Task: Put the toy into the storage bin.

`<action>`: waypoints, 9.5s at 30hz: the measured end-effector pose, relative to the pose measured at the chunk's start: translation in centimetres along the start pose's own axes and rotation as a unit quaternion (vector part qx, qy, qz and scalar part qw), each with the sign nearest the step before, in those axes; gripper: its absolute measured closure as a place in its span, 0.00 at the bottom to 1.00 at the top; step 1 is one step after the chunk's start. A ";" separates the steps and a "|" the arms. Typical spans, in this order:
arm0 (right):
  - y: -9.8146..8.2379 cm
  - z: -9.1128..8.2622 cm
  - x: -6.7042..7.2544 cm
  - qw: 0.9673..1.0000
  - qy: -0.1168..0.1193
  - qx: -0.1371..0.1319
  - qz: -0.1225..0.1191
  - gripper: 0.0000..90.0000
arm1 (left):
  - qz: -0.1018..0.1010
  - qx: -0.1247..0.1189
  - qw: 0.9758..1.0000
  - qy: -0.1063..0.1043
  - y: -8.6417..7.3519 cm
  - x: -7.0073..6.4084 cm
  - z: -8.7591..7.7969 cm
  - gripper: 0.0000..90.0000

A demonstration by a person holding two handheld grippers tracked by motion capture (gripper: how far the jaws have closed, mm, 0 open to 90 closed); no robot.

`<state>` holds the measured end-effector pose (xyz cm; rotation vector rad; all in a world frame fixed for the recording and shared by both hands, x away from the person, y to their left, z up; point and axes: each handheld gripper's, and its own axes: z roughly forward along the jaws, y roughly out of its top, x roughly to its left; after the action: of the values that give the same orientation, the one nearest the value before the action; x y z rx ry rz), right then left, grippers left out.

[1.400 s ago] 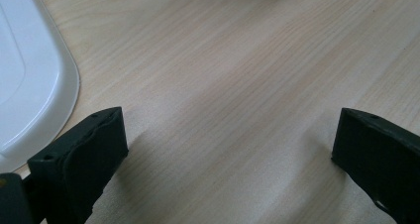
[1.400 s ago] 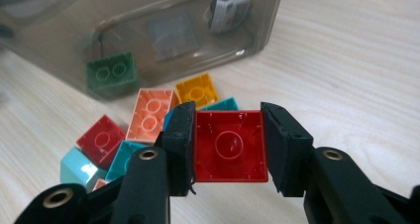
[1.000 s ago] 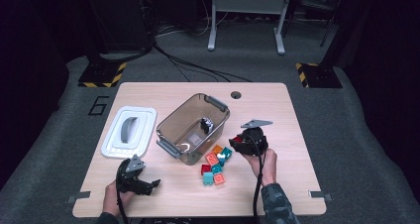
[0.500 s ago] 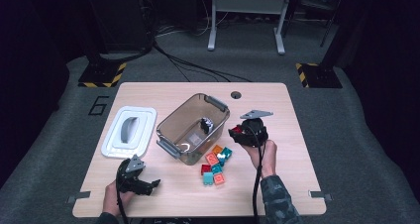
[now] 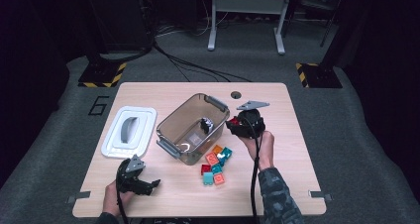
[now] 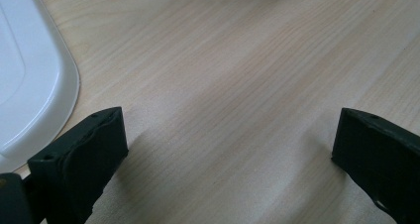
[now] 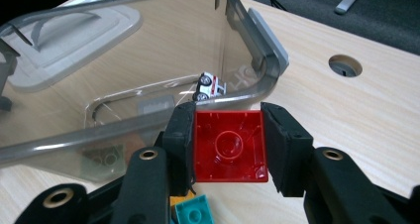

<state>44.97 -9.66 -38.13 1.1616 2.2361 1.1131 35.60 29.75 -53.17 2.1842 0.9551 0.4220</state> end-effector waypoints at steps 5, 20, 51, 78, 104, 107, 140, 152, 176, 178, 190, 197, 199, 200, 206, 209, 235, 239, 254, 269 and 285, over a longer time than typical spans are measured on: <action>1.1 0.1 0.2 1.000 0.000 -0.004 -0.005 0.65 | 0.000 0.000 1.000 0.000 0.0 0.0 0.0 0.00; 3.8 1.7 0.8 1.000 0.002 -0.004 -0.023 0.65 | 0.000 0.001 1.000 -0.001 0.0 0.0 0.0 0.00; 3.8 6.6 2.2 0.995 0.021 0.077 -0.053 0.65 | 0.001 0.000 1.000 0.000 0.0 0.0 0.0 0.00; 2.0 3.0 2.0 0.999 0.025 0.039 -0.026 0.20 | 0.002 0.004 1.000 -0.002 0.0 0.0 0.0 0.00; -8.7 6.2 -0.2 0.995 0.009 0.084 0.055 0.39 | 0.001 0.004 1.000 0.000 0.0 0.0 0.0 0.00; -8.7 6.4 0.0 0.995 0.018 0.089 0.047 0.47 | 0.001 0.002 1.000 -0.001 0.0 0.0 0.0 0.00; -9.7 6.2 -0.3 0.993 -0.010 0.105 0.061 0.47 | 0.001 0.003 1.000 0.000 0.0 0.0 0.0 0.00; -9.8 6.1 -0.5 0.992 -0.005 0.117 0.054 0.65 | 0.001 0.002 1.000 -0.001 0.0 0.0 0.0 0.00; -9.9 6.2 -0.8 0.991 -0.015 0.125 0.048 0.64 | 0.001 0.002 1.000 -0.001 0.0 0.0 0.0 0.00; -9.9 6.3 -0.9 0.991 -0.014 0.127 0.048 0.64 | 0.000 0.002 1.000 -0.001 0.0 0.0 0.0 0.00; -9.6 6.4 -1.0 0.990 -0.007 0.135 0.049 0.65 | 0.001 0.003 1.000 0.000 0.0 0.0 0.0 0.00; -8.9 5.4 -1.8 0.991 -0.011 0.118 0.060 0.65 | 0.000 0.003 1.000 -0.001 0.0 0.0 0.0 0.00; -8.6 5.0 -1.9 0.992 -0.011 0.112 0.063 0.66 | 0.001 0.003 1.000 -0.001 0.0 0.0 0.0 0.00; -8.4 4.8 -2.0 0.992 -0.009 0.108 0.063 0.65 | 0.001 0.003 1.000 -0.001 0.0 0.0 0.0 0.00; -7.0 3.7 -2.4 0.994 -0.009 0.088 0.065 0.66 | 0.001 0.002 1.000 -0.001 0.0 0.0 0.0 0.00; -6.4 3.3 -2.4 0.994 -0.012 0.082 0.065 0.66 | 0.001 0.002 1.000 -0.001 0.0 0.0 0.0 0.00; 1.0 0.2 -1.8 0.999 -0.016 0.022 0.028 0.65 | 0.001 0.003 1.000 0.000 0.0 0.0 0.0 0.00; 2.2 0.1 -1.5 0.999 -0.015 0.020 0.021 0.65 | 0.000 0.002 1.000 -0.001 0.0 0.0 0.0 0.00; 5.0 4.0 0.4 0.999 -0.015 0.046 -0.017 0.65 | 0.000 0.002 1.000 -0.001 0.0 0.0 0.0 0.00; 4.7 6.4 0.9 0.994 -0.013 0.102 -0.028 0.65 | 0.001 0.003 1.000 -0.001 0.0 0.0 0.0 0.00; 4.1 4.1 1.2 0.996 -0.018 0.080 -0.023 0.40 | 0.000 0.003 1.000 0.000 0.0 0.0 0.0 0.00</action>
<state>48.97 -5.32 -37.39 1.1760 2.3472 0.9009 35.60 29.77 -53.15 2.1906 0.9567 0.4194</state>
